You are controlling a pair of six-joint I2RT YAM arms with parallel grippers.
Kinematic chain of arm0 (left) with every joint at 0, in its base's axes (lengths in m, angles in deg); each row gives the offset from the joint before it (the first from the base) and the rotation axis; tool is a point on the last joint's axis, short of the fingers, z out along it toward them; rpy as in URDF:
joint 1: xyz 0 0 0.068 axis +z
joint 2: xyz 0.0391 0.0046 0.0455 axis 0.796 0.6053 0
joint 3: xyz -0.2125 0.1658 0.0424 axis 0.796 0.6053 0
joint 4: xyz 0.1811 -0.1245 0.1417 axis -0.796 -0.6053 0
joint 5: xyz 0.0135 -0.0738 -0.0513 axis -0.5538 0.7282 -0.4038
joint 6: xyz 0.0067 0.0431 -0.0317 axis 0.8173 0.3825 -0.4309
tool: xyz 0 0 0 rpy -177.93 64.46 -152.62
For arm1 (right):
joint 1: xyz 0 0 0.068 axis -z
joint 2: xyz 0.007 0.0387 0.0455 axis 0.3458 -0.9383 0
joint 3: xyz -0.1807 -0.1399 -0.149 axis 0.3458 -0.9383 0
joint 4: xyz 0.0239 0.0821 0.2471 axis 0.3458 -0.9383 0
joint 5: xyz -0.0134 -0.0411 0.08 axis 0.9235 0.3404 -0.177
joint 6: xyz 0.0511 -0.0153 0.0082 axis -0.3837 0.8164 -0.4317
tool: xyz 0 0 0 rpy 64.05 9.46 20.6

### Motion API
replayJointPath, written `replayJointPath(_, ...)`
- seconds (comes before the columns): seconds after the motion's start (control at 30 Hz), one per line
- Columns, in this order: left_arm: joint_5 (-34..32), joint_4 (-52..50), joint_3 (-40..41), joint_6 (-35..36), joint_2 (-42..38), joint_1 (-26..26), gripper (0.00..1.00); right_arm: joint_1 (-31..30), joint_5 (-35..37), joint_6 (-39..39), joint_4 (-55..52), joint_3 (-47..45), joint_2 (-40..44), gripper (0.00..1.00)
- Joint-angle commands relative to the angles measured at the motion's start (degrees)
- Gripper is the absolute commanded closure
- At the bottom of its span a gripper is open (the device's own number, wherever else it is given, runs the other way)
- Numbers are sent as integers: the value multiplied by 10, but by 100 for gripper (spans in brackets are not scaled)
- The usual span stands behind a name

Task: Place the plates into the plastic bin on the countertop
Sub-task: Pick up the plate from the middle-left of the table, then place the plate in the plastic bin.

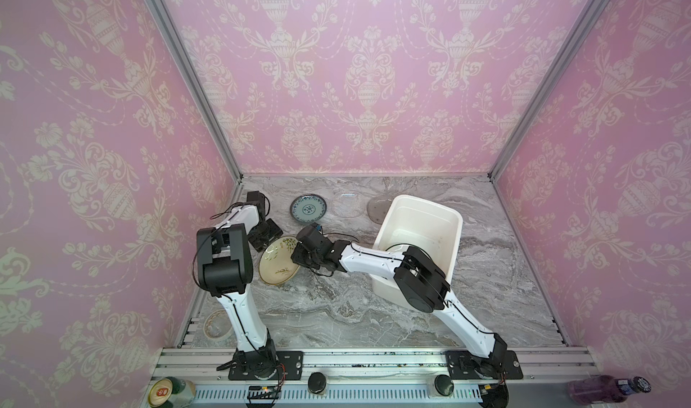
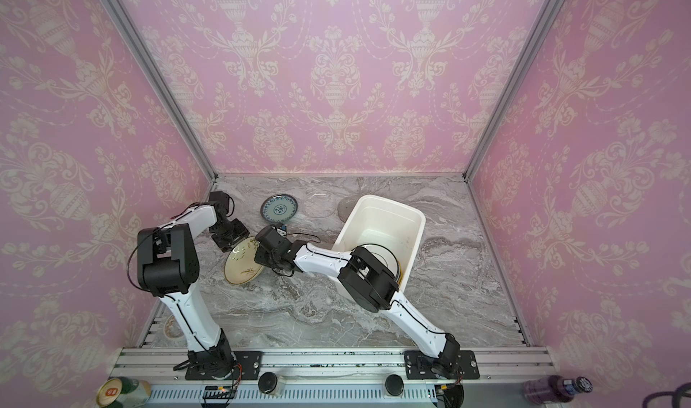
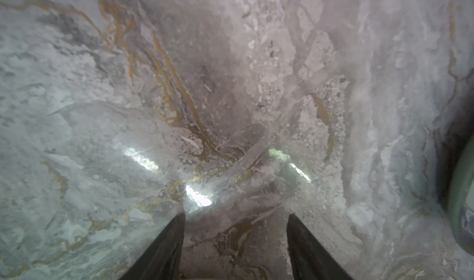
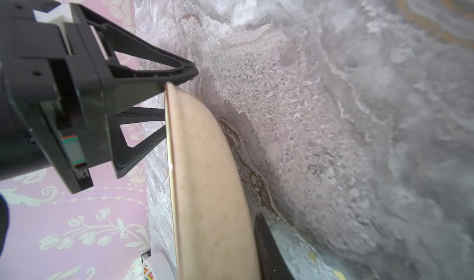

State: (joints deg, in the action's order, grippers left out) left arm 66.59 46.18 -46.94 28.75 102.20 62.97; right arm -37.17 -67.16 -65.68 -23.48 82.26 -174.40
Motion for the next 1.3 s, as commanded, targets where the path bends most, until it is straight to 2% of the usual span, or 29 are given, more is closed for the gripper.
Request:
replayJointPath(0.0,25,-51,13,-12,-33,-10,31,-3,24,56,21,26,77,88)
replayJointPath(0.07,31,-46,14,-20,-53,-10,25,-3,27,79,0,25,97,89)
replayJointPath(0.27,72,7,35,-57,-139,-14,19,-3,18,141,-92,25,158,93)
replayJointPath(0.43,110,185,142,-177,-269,-21,17,-7,19,166,-153,-11,224,94)
replayJointPath(0.47,110,225,166,-198,-292,-24,13,-8,19,171,-159,-20,237,94)
replayJointPath(0.5,108,267,189,-225,-317,-27,1,-8,20,179,-168,-30,253,94)
replayJointPath(0.6,98,347,231,-259,-372,-40,1,-8,33,215,-204,-52,301,94)
replayJointPath(0.77,90,402,233,-243,-424,-64,1,5,49,286,-266,-87,393,98)
replayJointPath(1.0,96,458,217,-224,-449,-89,1,70,2,352,-337,-133,509,100)
replayJointPath(1.13,106,450,188,-165,-438,-130,1,126,-3,377,-366,-162,571,100)
replayJointPath(1.27,121,421,153,-81,-415,-193,1,211,-21,393,-371,-199,626,100)
